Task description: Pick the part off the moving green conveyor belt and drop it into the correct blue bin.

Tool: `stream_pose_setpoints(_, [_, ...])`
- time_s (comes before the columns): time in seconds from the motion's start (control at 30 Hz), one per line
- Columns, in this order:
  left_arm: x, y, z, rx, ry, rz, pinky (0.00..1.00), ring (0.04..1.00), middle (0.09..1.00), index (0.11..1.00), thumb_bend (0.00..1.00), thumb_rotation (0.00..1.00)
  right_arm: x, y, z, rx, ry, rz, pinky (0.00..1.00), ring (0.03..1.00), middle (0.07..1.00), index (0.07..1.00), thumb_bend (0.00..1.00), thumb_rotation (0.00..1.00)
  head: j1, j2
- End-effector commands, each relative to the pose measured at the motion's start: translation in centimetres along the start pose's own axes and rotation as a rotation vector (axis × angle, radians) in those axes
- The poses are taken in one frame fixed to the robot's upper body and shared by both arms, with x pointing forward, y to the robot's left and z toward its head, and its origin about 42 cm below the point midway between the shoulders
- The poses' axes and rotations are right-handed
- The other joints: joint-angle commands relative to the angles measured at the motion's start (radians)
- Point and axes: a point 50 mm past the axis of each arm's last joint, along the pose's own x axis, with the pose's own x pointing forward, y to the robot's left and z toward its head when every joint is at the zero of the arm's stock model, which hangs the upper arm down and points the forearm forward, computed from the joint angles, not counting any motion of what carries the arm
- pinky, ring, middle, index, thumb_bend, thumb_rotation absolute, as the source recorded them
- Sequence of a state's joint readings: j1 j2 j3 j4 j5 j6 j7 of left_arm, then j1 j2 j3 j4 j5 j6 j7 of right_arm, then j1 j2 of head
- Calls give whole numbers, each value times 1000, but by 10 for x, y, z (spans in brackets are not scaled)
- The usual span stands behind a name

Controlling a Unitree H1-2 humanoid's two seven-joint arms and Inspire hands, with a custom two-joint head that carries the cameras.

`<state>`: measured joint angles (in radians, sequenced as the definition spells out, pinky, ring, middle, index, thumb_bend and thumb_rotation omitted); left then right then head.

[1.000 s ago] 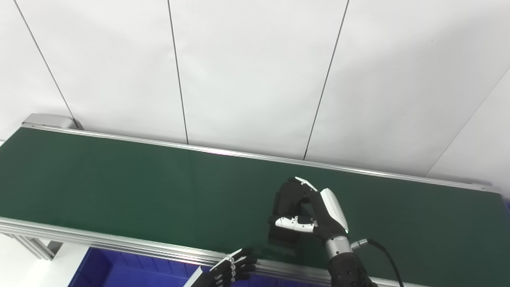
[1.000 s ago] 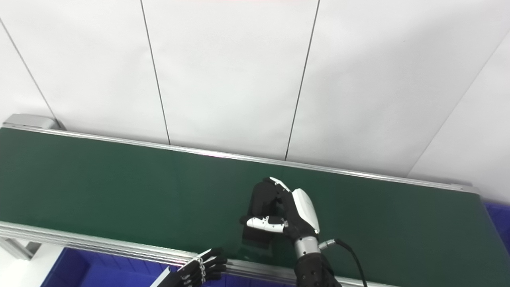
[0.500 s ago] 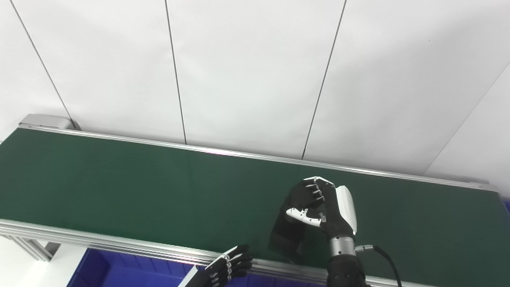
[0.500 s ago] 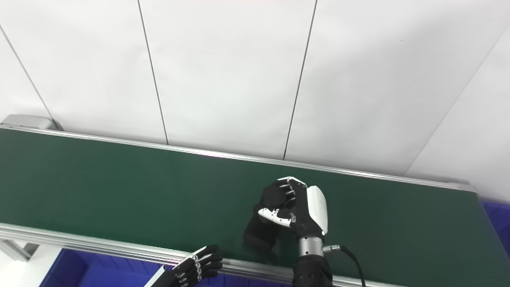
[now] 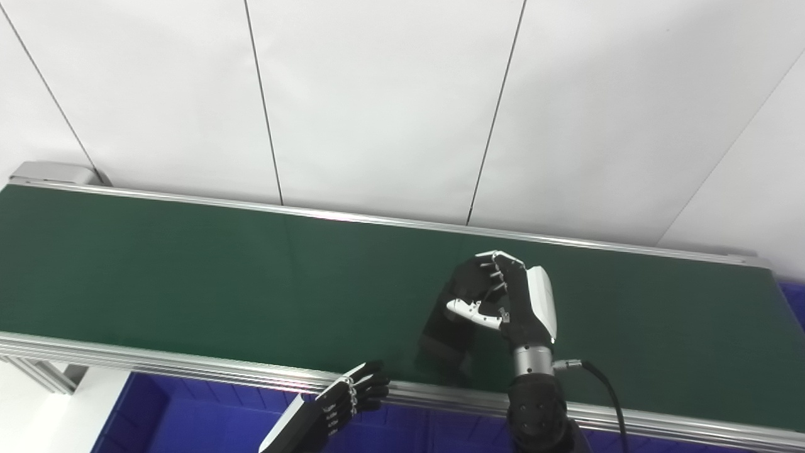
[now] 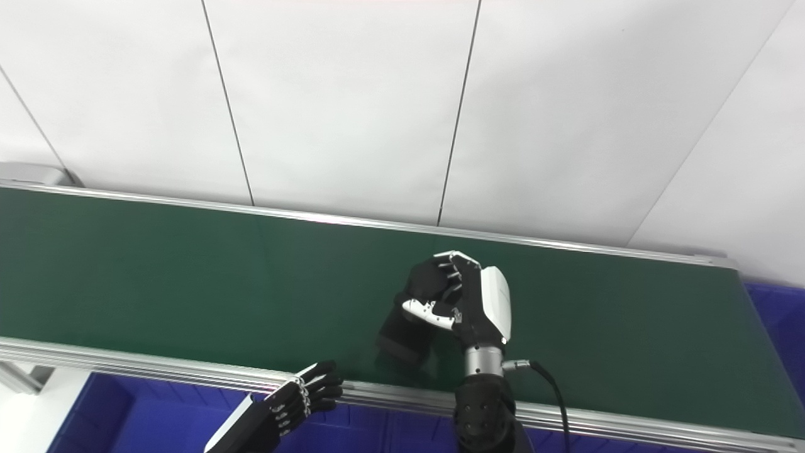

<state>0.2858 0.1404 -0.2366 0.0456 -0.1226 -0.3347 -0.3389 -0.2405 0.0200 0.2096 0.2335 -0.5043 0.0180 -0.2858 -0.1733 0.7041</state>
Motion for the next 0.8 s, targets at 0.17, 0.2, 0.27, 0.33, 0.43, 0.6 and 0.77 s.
stream_pose_setpoints(0.17, [3,3,12,14,-50,-6,835,857,874,907,919,476,7,-8,26,47,-115,-49,311,447,527,545,492,0,-1,3])
stream_pose_setpoints(0.2, [3,3,12,13,-50,-6,834,857,874,907,920,477,6,-9,28,50,-119,-50,314,447,527,541,493,0,-1,3])
stream_pose_setpoints(0.27, [3,3,12,15,-51,-5,833,857,875,908,923,481,4,-10,30,53,-128,-55,317,451,530,531,494,0,-2,4])
stream_pose_setpoints(0.33, [3,3,12,16,-53,-5,832,857,875,909,924,483,2,-12,32,55,-142,-59,318,453,532,527,494,0,-3,3])
stream_pose_setpoints(0.43, [3,3,12,15,-54,-6,834,859,877,910,920,481,-1,-17,39,60,-160,-64,325,451,534,519,495,0,-4,3])
stream_pose_setpoints(0.6, [3,3,11,13,-53,-7,835,860,877,908,921,479,-8,-27,53,73,-214,-88,336,450,531,511,497,0,-10,4])
stream_pose_setpoints(0.77, [3,3,11,16,-55,-7,833,860,877,909,924,482,-15,-41,73,88,-262,-114,324,445,533,521,495,0,-10,4])
